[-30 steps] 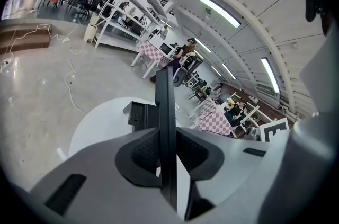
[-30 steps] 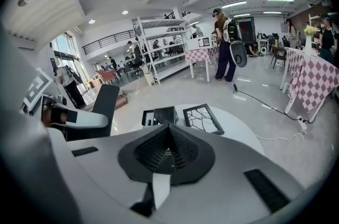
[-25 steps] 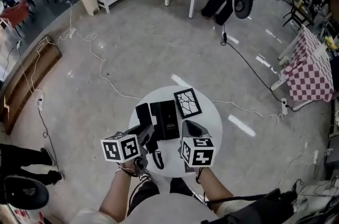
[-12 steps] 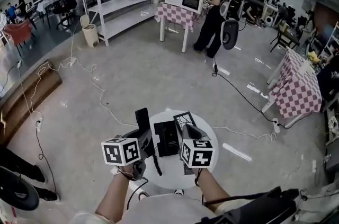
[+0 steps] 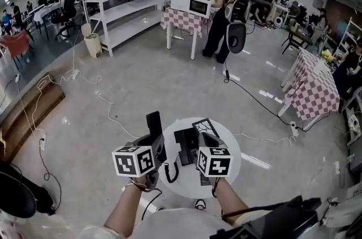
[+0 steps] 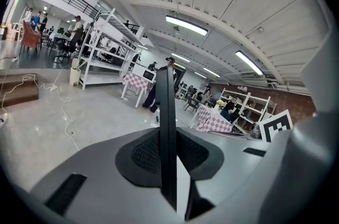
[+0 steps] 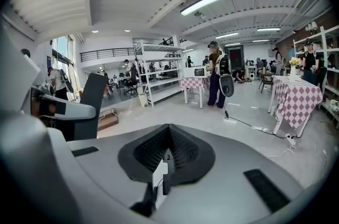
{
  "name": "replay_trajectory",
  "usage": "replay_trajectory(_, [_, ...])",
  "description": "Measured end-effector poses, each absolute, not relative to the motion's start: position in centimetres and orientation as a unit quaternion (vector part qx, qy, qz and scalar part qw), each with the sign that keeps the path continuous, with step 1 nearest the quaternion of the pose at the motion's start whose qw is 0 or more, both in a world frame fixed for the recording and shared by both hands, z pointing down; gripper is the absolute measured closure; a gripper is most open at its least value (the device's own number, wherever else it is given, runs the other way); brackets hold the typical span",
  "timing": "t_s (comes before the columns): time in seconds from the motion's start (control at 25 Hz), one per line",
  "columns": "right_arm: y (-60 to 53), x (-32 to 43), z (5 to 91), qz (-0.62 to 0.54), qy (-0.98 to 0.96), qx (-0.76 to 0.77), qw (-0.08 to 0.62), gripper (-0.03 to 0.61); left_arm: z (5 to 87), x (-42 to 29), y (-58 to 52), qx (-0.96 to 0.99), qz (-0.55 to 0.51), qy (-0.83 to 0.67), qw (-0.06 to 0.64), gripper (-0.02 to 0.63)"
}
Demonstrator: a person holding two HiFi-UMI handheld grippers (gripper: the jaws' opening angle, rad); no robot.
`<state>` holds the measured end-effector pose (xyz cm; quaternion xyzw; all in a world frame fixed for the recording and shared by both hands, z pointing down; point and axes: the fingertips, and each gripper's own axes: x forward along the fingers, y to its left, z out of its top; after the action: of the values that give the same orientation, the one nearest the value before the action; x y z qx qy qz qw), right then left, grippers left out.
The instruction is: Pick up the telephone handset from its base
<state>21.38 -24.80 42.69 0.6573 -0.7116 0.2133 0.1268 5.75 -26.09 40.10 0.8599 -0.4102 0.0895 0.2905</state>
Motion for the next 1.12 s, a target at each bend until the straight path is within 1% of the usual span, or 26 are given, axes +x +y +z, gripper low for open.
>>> replay_trajectory(0.24, [-23.5,20.6,41.8,0.212,-0.699,0.672,0.121,0.555,39.0,4.7,-25.6,0.870,0.078,-0.412,0.261,0.528])
replay_trajectory(0.64, [-22.9,22.8,42.2,0.209,-0.697,0.674,0.125,0.557,39.5,6.2,-25.3,0.860,0.066,-0.434,0.259,0.528])
replay_trajectory(0.96, [-23.0,23.9,42.4,0.207,-0.718,0.654,0.121,0.555,40.2,7.5,-24.0,0.845,0.081,-0.459,0.263,0.528])
replay_trajectory(1.12, [-22.9,24.1,42.3,0.206,-0.727,0.644,0.119,0.555,39.9,8.6,-23.5,0.846,0.087,-0.462,0.251,0.528])
